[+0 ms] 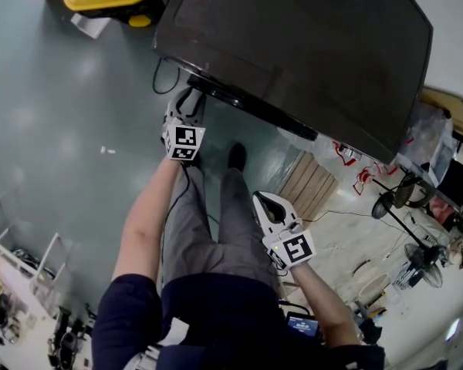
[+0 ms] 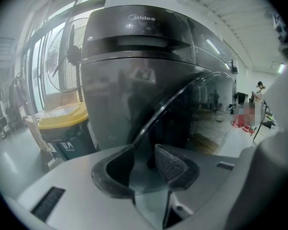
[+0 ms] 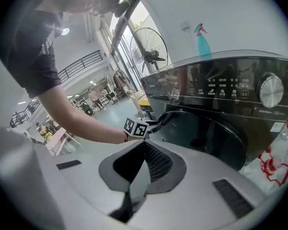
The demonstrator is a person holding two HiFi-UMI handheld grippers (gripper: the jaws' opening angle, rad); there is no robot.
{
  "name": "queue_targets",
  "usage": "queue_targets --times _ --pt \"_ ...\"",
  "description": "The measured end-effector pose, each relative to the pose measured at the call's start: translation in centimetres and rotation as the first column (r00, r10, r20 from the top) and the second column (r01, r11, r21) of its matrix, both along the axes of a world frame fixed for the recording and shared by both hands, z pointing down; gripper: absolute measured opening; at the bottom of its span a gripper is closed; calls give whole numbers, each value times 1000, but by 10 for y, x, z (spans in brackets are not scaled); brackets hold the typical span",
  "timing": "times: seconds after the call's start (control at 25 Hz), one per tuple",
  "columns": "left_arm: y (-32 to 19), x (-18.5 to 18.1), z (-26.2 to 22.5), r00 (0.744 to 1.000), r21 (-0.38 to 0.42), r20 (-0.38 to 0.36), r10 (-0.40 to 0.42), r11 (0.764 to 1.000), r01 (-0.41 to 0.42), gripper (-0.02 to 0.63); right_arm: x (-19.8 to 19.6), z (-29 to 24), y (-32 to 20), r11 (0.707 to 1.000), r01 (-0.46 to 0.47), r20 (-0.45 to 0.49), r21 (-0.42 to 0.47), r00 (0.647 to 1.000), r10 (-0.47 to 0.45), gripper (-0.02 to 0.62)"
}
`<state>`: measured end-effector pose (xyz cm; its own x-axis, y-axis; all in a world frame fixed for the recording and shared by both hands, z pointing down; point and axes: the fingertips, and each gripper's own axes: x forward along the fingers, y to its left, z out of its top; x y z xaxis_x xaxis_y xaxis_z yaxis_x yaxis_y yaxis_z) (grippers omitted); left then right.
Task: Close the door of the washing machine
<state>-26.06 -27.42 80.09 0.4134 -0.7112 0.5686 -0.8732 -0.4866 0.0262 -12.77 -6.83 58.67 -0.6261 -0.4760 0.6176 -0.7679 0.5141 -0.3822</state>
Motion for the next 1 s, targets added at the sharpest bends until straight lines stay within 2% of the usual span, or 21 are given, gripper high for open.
queue_targets --times 0.24,0.4,0.52,1.0 --pt "-1 -2 -9 999 35 48 0 999 -2 120 0 -5 -8 1000 5 -3 25 1000 -5 20" --pt "2 3 -29 998 82 47 33 996 -37 120 3 -9 -11 999 -3 -13 40 1000 4 20" --pt "5 7 -45 998 107 37 41 993 -44 95 6 -13 -15 998 -9 -16 61 1000 10 20" --pt "17 0 -84 998 146 25 50 988 -53 25 5 -36 -26 993 -25 -5 115 1000 26 20"
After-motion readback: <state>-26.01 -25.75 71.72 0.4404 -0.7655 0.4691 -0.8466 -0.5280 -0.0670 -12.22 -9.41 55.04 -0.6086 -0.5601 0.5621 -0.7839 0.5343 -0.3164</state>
